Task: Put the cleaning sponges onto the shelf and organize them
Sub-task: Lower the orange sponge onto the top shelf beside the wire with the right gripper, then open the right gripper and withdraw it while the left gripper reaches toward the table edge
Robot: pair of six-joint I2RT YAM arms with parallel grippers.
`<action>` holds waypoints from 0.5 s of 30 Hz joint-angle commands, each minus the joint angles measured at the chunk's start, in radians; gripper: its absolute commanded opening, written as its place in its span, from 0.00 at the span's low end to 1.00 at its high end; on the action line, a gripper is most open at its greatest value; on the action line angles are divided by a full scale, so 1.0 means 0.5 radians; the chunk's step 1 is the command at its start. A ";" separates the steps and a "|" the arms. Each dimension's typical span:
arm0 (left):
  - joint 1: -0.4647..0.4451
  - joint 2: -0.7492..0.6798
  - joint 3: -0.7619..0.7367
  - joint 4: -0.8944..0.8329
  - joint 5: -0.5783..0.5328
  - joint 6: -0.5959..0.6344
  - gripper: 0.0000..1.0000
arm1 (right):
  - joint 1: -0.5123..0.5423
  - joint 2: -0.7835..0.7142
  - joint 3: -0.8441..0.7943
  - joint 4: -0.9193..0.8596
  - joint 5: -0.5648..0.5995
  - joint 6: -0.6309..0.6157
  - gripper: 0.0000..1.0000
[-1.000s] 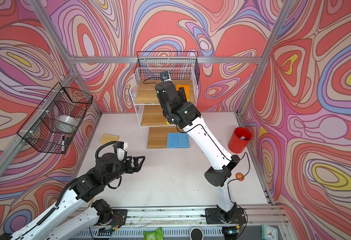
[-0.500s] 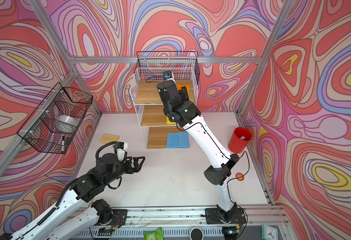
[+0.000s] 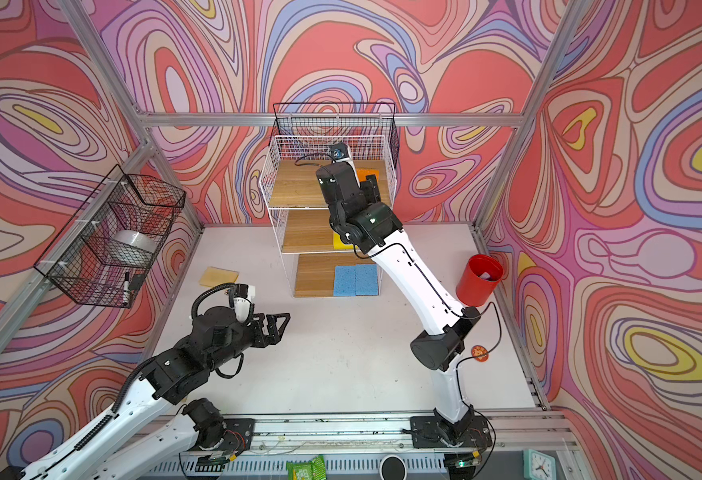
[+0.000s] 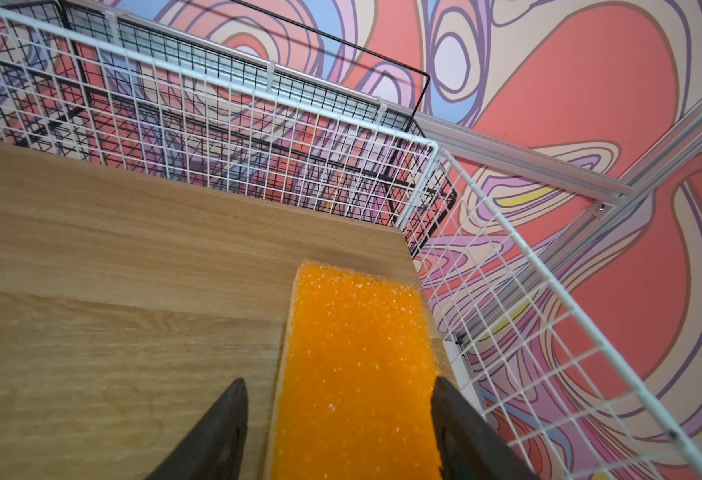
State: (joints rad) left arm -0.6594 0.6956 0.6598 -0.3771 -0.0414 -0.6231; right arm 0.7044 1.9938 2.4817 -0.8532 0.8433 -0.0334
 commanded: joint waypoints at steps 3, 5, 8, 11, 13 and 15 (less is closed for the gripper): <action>0.005 0.008 0.010 -0.019 0.010 -0.023 0.91 | -0.016 -0.075 -0.048 -0.032 0.082 -0.034 0.72; 0.004 0.009 0.015 -0.022 0.012 -0.022 0.91 | -0.016 -0.096 -0.081 -0.011 0.094 -0.054 0.71; 0.003 0.015 0.021 -0.019 0.016 -0.021 0.91 | -0.016 -0.140 -0.162 0.055 0.125 -0.097 0.72; 0.003 0.026 0.029 -0.015 0.021 -0.018 0.91 | -0.016 -0.159 -0.196 0.076 0.156 -0.134 0.73; 0.004 0.042 0.038 -0.014 0.025 -0.015 0.90 | -0.016 -0.161 -0.190 0.076 0.160 -0.145 0.73; 0.003 0.050 0.049 -0.010 0.032 -0.017 0.90 | -0.016 -0.163 -0.192 0.075 0.163 -0.151 0.73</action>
State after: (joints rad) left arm -0.6594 0.7143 0.6601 -0.3771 -0.0349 -0.6228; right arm 0.7010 1.9377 2.3962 -0.8219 0.9016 -0.0887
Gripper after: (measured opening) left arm 0.904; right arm 0.731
